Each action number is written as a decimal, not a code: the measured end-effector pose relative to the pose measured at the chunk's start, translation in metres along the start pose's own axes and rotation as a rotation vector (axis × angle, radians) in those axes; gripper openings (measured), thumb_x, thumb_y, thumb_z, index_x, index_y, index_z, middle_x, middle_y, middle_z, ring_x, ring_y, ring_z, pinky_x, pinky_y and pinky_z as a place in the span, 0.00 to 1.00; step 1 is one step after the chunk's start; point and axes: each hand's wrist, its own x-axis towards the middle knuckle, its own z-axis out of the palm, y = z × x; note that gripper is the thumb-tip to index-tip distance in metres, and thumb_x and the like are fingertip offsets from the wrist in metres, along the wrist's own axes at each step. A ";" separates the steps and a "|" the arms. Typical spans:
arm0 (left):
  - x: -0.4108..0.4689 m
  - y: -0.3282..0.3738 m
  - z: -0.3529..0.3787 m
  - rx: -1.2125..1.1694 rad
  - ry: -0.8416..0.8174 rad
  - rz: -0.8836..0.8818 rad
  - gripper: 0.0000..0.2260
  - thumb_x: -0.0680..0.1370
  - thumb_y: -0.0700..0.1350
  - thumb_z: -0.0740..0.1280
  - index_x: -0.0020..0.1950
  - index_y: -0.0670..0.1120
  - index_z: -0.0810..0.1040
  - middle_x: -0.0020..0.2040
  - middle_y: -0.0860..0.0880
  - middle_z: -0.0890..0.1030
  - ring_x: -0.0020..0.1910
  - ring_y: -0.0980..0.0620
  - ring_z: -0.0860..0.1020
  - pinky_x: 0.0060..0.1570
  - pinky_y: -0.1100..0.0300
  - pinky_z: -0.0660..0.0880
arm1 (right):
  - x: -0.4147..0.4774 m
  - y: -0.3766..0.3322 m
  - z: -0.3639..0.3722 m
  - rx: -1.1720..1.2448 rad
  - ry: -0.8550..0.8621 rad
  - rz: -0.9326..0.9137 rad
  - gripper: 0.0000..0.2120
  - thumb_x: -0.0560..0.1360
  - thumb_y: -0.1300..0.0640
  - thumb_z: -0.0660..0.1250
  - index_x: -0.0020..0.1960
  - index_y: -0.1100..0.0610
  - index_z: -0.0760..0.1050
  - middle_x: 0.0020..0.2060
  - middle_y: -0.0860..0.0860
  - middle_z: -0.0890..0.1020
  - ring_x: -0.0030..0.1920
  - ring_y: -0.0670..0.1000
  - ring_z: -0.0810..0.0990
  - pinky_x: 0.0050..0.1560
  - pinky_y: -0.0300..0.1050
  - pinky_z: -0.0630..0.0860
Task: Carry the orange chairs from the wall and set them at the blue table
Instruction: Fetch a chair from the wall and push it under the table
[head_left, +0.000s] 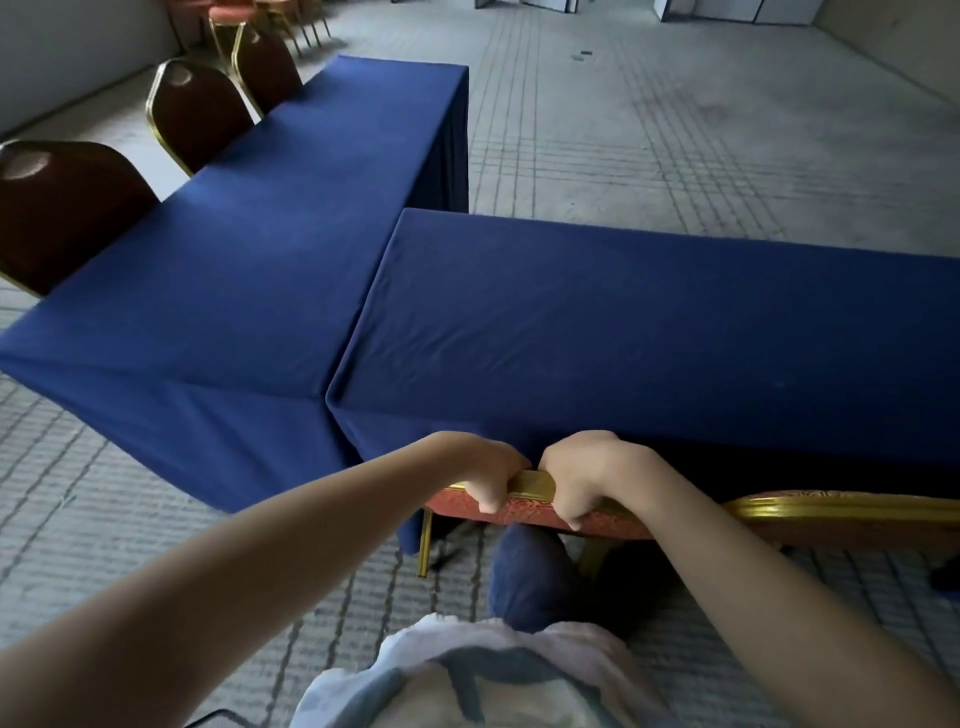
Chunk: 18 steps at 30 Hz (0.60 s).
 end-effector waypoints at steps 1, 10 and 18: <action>0.001 -0.002 -0.002 -0.001 0.006 0.002 0.24 0.74 0.37 0.67 0.69 0.47 0.69 0.59 0.45 0.77 0.50 0.47 0.74 0.46 0.56 0.69 | 0.002 0.001 -0.002 -0.002 -0.001 0.002 0.19 0.65 0.54 0.74 0.55 0.53 0.78 0.46 0.50 0.82 0.46 0.53 0.81 0.41 0.45 0.76; 0.022 -0.010 -0.011 -0.021 -0.027 -0.010 0.26 0.73 0.37 0.68 0.69 0.47 0.68 0.60 0.44 0.77 0.50 0.47 0.74 0.45 0.56 0.69 | 0.017 0.012 -0.007 0.007 0.003 -0.006 0.19 0.66 0.53 0.73 0.56 0.52 0.77 0.46 0.49 0.82 0.44 0.53 0.79 0.41 0.44 0.72; 0.021 -0.011 -0.004 -0.017 -0.054 -0.017 0.31 0.73 0.43 0.72 0.73 0.49 0.64 0.63 0.46 0.75 0.55 0.46 0.74 0.49 0.55 0.68 | 0.014 0.015 -0.002 0.083 0.003 -0.091 0.18 0.63 0.45 0.74 0.50 0.50 0.77 0.41 0.46 0.83 0.40 0.49 0.81 0.39 0.42 0.74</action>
